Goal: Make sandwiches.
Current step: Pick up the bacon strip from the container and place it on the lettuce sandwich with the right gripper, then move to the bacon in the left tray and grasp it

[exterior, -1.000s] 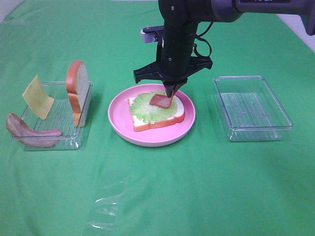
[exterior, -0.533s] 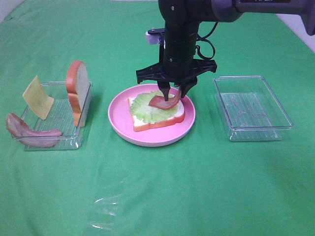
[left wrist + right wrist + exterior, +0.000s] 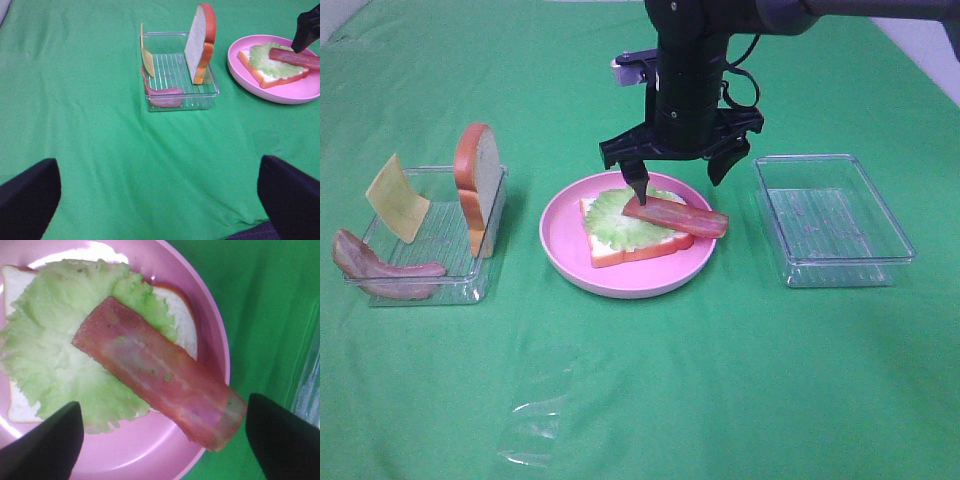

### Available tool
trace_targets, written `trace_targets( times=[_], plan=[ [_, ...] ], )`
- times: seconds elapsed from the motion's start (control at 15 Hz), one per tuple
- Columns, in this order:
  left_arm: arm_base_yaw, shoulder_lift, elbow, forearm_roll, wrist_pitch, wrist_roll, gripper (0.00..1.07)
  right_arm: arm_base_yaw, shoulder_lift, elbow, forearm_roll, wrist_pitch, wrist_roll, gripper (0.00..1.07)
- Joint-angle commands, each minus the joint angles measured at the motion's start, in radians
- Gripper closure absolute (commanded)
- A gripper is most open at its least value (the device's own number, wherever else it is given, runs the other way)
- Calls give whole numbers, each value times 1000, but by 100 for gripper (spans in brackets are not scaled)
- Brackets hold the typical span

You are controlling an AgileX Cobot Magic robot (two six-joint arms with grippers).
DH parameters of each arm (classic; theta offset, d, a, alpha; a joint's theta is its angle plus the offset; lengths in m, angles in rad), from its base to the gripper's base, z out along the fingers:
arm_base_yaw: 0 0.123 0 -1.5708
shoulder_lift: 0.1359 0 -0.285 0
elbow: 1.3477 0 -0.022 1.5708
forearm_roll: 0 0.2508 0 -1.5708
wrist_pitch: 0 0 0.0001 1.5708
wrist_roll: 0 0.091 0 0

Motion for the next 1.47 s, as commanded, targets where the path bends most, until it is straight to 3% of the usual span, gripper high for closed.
trace_targets(
  times=[0.07, 0.47, 0.8, 0.87, 1.07, 1.27, 1.47],
  plan=[
    [2, -13, 1, -2, -6, -4, 7, 0, -25, -17, 4, 36, -57, 22],
    [2, -13, 1, -2, -6, -4, 7, 0, -38, -125, 27, 307, -262, 23],
    [2, -13, 1, -2, -6, -4, 7, 0, -180, 15, 59, 307, -312, 23],
    [2, -13, 1, -2, -6, -4, 7, -1, -286, 156, 58, 307, -312, 23],
    [2, -13, 1, -2, -6, -4, 7, -47, -481, 420, 61, 288, -301, 23],
    [2, -13, 1, -2, -6, -4, 7, -172, -692, 645, 99, 209, -285, 23],
    [2, -13, 1, -2, -6, -4, 7, -374, -919, 838, 152, 188, -288, 23]
  ],
)
